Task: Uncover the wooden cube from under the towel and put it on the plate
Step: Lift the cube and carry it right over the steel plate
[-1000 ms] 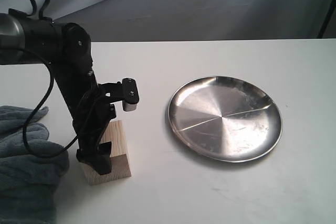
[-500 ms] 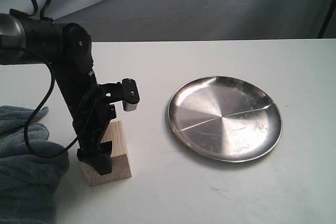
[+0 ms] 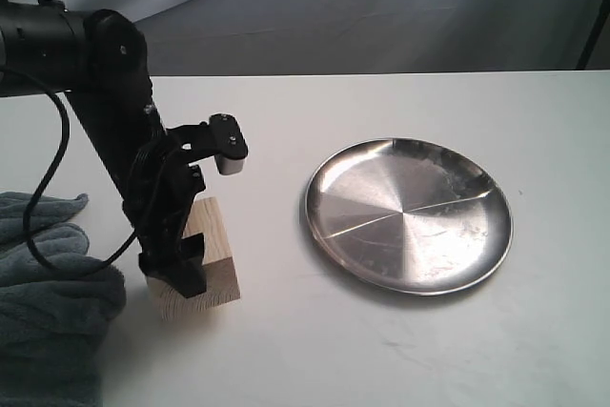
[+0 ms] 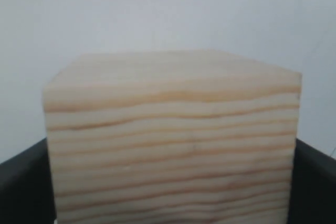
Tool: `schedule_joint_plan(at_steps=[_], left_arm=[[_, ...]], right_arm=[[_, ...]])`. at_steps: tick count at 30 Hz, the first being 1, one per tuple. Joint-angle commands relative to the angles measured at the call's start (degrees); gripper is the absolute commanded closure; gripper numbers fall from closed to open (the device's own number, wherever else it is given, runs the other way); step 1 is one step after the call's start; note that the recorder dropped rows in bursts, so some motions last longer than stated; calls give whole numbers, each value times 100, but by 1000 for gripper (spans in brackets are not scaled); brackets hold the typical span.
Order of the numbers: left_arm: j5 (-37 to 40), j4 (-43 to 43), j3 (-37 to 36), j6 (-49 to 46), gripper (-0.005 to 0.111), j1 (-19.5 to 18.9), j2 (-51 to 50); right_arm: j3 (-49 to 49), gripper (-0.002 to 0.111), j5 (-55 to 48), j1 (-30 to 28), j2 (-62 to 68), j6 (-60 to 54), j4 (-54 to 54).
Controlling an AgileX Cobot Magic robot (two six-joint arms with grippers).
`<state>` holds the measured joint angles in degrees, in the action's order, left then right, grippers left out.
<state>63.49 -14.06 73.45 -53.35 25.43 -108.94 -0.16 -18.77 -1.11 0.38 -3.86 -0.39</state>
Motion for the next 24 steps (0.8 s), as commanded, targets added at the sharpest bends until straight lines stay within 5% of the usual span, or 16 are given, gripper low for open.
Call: schedule_joint_plan(at_steps=[1, 8, 18, 24], left_arm=[[-53, -185, 359, 663, 89, 9, 136], [205, -168, 1092, 963, 89, 57, 136], [554, 620, 2091, 1949, 89, 859, -263], [647, 372, 2783, 2552, 89, 943, -721]], right_arm=[[16, 108, 0, 6, -38, -24, 39], [16, 108, 0, 6, -38, -24, 39], [16, 108, 0, 6, -38, -24, 39], [16, 108, 0, 6, -38, -24, 39]])
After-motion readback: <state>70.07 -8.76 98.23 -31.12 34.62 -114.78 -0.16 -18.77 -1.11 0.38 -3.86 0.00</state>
